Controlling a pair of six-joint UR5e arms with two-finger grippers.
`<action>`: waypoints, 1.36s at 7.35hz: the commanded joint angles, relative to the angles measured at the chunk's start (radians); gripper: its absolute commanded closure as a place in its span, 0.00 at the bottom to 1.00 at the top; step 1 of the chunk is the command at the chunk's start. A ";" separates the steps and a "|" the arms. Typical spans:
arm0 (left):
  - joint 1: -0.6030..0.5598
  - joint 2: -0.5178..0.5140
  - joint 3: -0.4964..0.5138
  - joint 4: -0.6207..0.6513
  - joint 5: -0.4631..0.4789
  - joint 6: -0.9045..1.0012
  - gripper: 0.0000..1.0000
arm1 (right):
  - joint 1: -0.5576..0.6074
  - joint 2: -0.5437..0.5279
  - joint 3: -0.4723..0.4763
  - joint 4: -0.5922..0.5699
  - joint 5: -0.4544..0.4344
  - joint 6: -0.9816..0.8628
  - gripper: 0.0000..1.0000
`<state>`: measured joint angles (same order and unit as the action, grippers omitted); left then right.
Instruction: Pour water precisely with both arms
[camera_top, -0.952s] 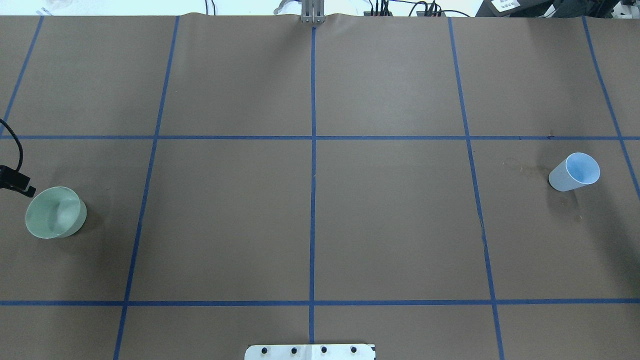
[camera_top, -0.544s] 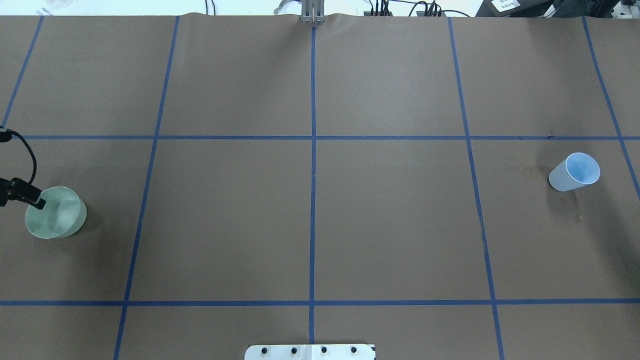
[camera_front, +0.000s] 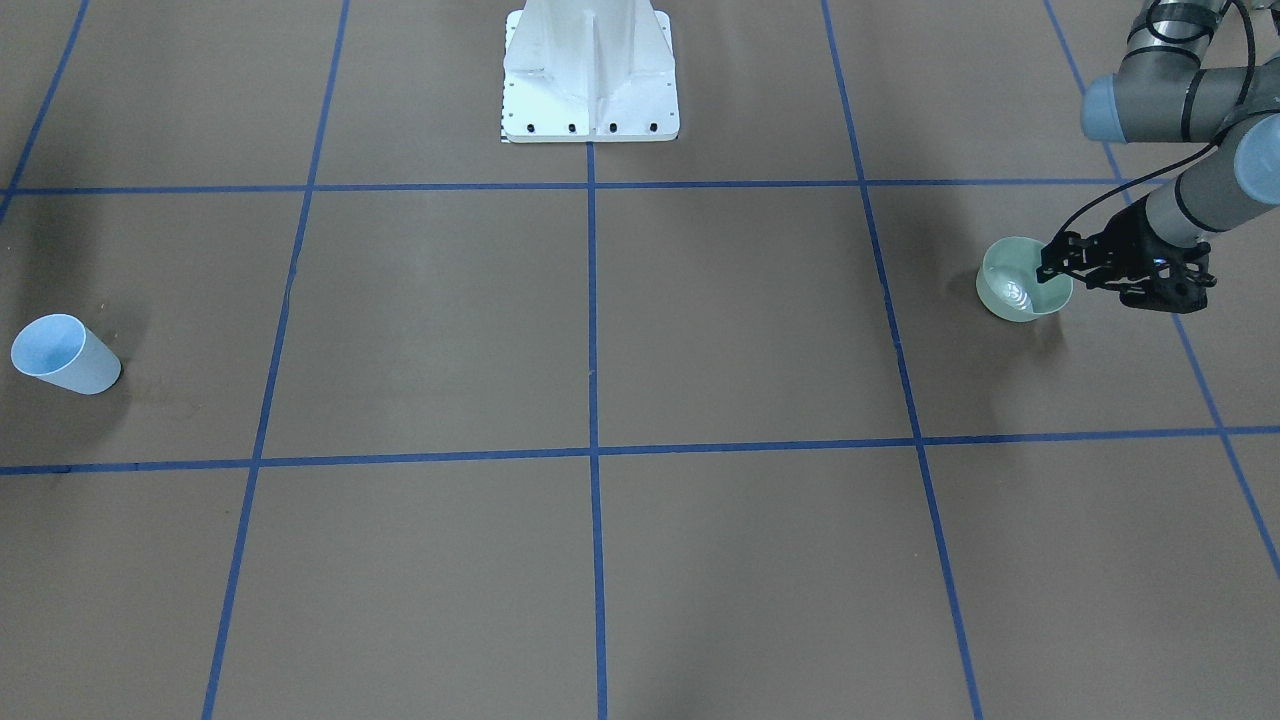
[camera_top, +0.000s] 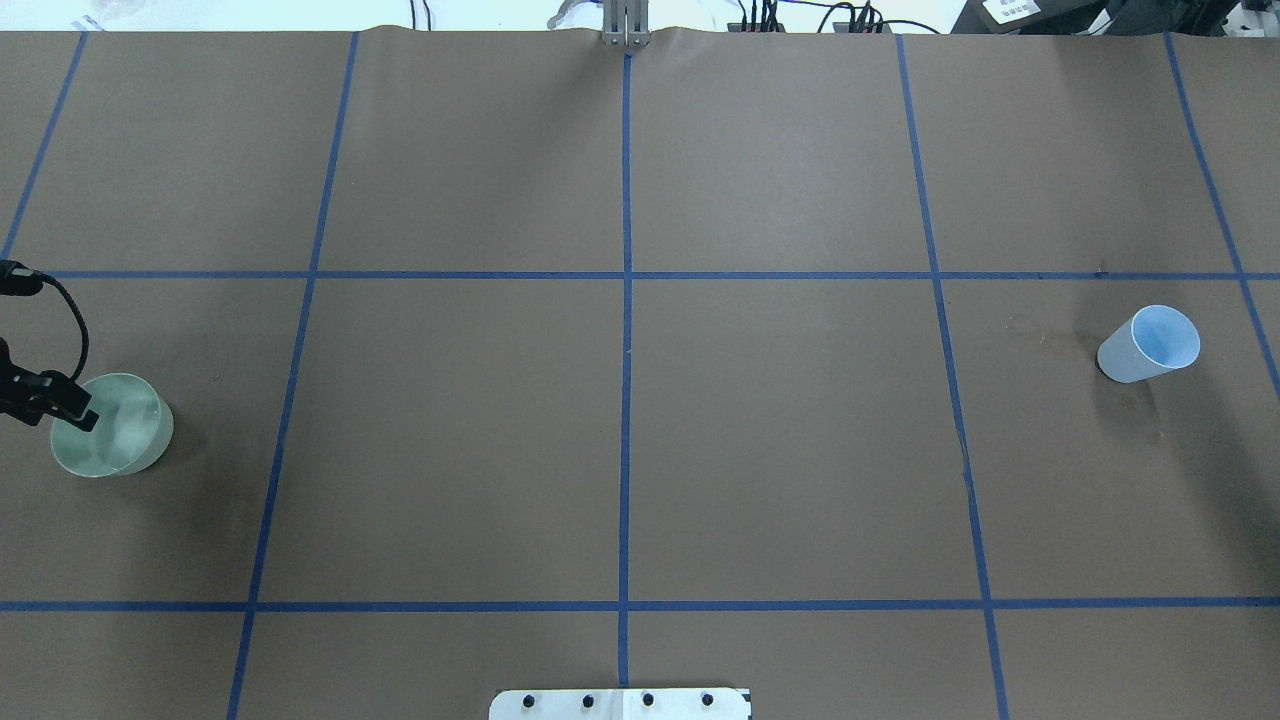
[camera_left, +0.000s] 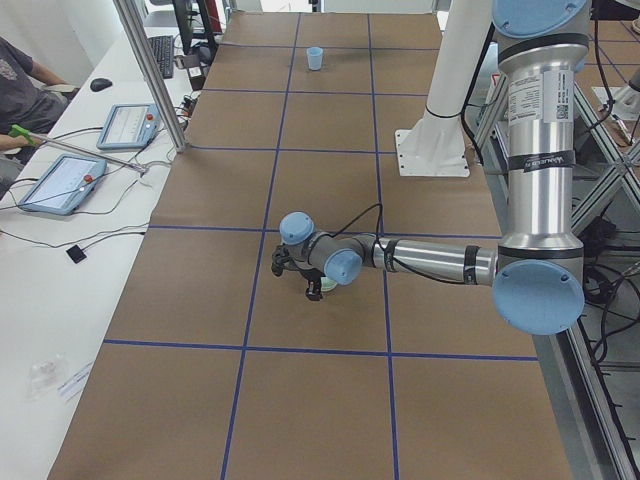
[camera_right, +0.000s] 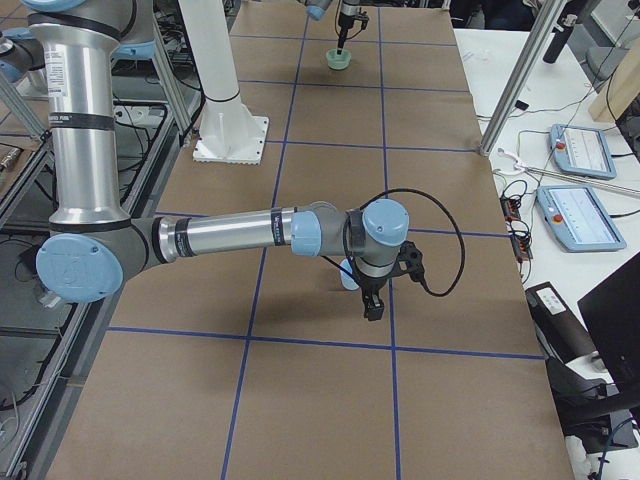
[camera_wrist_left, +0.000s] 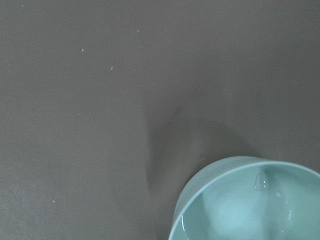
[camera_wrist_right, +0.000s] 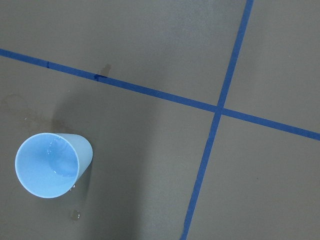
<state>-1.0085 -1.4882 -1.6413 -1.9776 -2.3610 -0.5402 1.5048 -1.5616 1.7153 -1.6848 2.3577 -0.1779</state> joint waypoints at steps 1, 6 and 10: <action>0.001 -0.003 0.011 -0.001 0.000 0.000 0.95 | 0.000 0.000 0.000 -0.001 0.000 -0.002 0.00; 0.007 -0.194 -0.081 0.013 -0.018 -0.275 1.00 | -0.002 0.002 0.001 0.001 -0.002 0.000 0.00; 0.324 -0.522 -0.068 0.016 0.096 -0.744 1.00 | -0.002 0.002 0.006 0.001 0.000 0.000 0.00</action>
<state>-0.7947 -1.9083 -1.7249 -1.9637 -2.3399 -1.1519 1.5033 -1.5601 1.7186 -1.6843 2.3575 -0.1776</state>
